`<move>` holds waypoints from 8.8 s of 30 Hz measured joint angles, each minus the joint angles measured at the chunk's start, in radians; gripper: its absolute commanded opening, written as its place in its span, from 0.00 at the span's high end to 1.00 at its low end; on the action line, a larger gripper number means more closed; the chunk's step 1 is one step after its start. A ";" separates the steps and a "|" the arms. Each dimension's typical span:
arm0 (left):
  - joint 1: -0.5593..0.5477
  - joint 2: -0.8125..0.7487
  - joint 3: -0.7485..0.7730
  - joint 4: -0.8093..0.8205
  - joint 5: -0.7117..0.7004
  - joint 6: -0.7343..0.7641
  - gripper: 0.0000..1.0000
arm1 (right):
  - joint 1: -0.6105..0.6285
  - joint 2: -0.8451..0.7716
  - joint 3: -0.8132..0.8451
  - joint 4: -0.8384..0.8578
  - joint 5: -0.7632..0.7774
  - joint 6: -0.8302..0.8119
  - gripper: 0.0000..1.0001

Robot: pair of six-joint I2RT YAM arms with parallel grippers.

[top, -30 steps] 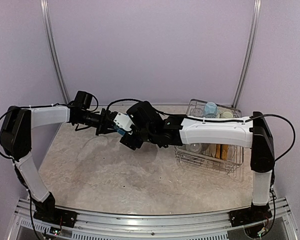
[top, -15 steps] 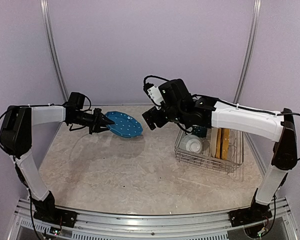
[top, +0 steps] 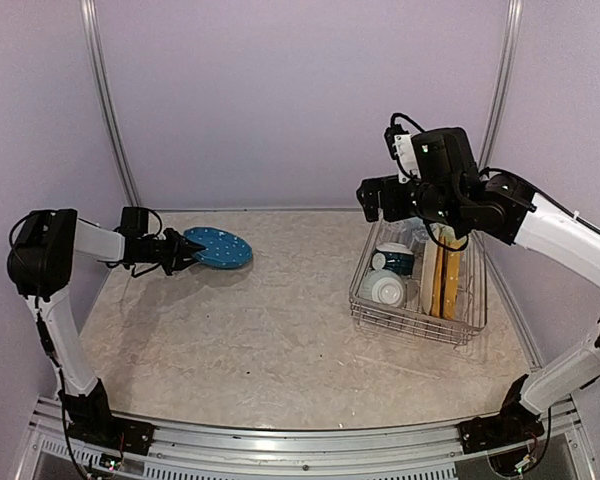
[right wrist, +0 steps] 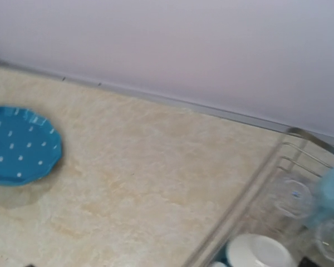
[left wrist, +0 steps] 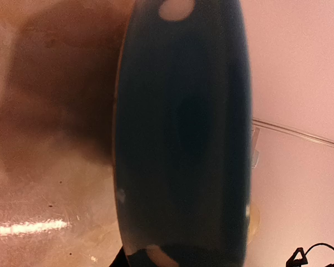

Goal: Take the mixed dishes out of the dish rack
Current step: Place the plate at the corner of the board, then grab the plate from the dish rack, then pass from the right arm to the left, then place the plate on the plate.

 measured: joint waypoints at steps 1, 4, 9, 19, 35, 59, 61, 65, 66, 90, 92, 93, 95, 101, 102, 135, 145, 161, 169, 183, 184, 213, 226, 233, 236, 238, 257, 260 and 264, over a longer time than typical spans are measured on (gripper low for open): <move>0.006 0.011 -0.016 0.021 -0.017 -0.012 1.00 | -0.004 -0.021 -0.008 -0.009 0.008 0.010 0.00; 0.011 0.024 -0.036 0.060 -0.036 -0.018 1.00 | -0.017 -0.073 -0.035 -0.031 0.024 0.034 0.00; 0.037 0.024 -0.034 0.060 -0.045 0.008 0.92 | -0.081 -0.117 -0.089 -0.072 0.016 0.084 0.00; 0.083 0.073 0.028 -0.024 -0.084 0.047 0.32 | -0.183 -0.120 -0.114 -0.173 -0.034 0.136 0.00; 0.086 -0.029 0.152 -0.384 -0.337 0.132 0.01 | -0.371 -0.135 -0.111 -0.298 -0.136 0.148 0.00; -0.271 -0.301 0.242 -0.476 -0.286 0.305 0.03 | -0.636 -0.180 -0.272 -0.292 -0.465 0.243 0.41; -0.308 -0.301 0.250 -0.491 -0.308 0.333 0.03 | -0.636 -0.175 -0.282 -0.290 -0.464 0.256 0.43; -0.363 -0.301 0.256 -0.516 -0.341 0.369 0.03 | -0.637 -0.153 -0.302 -0.283 -0.463 0.286 0.47; -0.378 -0.301 0.257 -0.523 -0.350 0.376 0.03 | -0.637 -0.149 -0.309 -0.278 -0.463 0.294 0.47; -0.508 -0.273 0.277 -0.585 -0.393 0.416 0.03 | -0.636 -0.069 -0.346 -0.194 -0.410 0.403 0.70; -0.508 -0.273 0.277 -0.586 -0.394 0.416 0.03 | -0.636 -0.066 -0.353 -0.180 -0.405 0.408 0.74; -0.508 -0.273 0.277 -0.586 -0.394 0.416 0.03 | -0.636 -0.065 -0.357 -0.173 -0.401 0.410 0.76; -0.508 -0.273 0.277 -0.587 -0.394 0.416 0.03 | -0.636 -0.063 -0.365 -0.162 -0.391 0.418 0.82; -0.508 -0.273 0.278 -0.593 -0.401 0.419 0.03 | -0.628 -0.067 -0.366 -0.155 -0.351 0.398 0.90; -0.508 -0.273 0.279 -0.593 -0.401 0.419 0.03 | -0.626 -0.068 -0.366 -0.155 -0.347 0.399 0.92; -0.473 -0.316 0.284 -0.595 -0.404 0.420 0.03 | -0.604 -0.220 -0.170 -0.344 -0.338 0.338 1.00; -0.433 -0.346 0.284 -0.576 -0.369 0.420 0.03 | -0.605 -0.289 -0.057 -0.319 -0.335 0.071 1.00; -0.239 -0.244 0.230 -0.381 0.011 0.182 0.03 | -0.180 -0.058 0.112 -0.116 -0.223 -0.200 1.00; -0.213 -0.217 0.203 -0.286 0.141 0.068 0.03 | 0.068 0.201 0.174 -0.016 -0.060 -0.422 1.00; -0.261 -0.137 0.205 -0.142 0.304 -0.060 0.04 | 0.238 0.492 0.212 0.111 0.060 -0.669 1.00; -0.272 -0.124 0.205 -0.134 0.315 -0.069 0.05 | 0.243 0.504 0.219 0.118 0.064 -0.679 1.00; -0.354 -0.077 0.232 -0.264 0.334 -0.070 1.00 | 0.313 0.644 0.244 0.265 0.243 -0.843 0.81; -0.320 -0.091 0.254 -0.420 0.180 0.106 1.00 | 0.313 0.558 0.153 0.298 0.257 -0.735 0.04; -0.182 -0.092 0.254 -0.473 0.052 0.183 1.00 | 0.296 0.396 0.120 0.299 0.281 -0.613 0.02; -0.116 -0.094 0.254 -0.473 0.026 0.206 1.00 | 0.273 0.338 0.095 0.305 0.280 -0.556 0.02; -0.079 -0.098 0.254 -0.472 0.014 0.221 1.00 | 0.259 0.311 0.071 0.309 0.276 -0.525 0.02; 0.140 -0.057 0.291 -0.534 0.008 0.291 1.00 | 0.220 0.116 -0.102 0.340 0.224 -0.396 0.02; 0.142 -0.035 0.291 -0.535 0.009 0.289 1.00 | 0.212 0.099 -0.114 0.347 0.214 -0.386 0.02; 0.142 -0.016 0.291 -0.535 0.013 0.286 1.00 | 0.205 0.077 -0.134 0.358 0.198 -0.377 0.01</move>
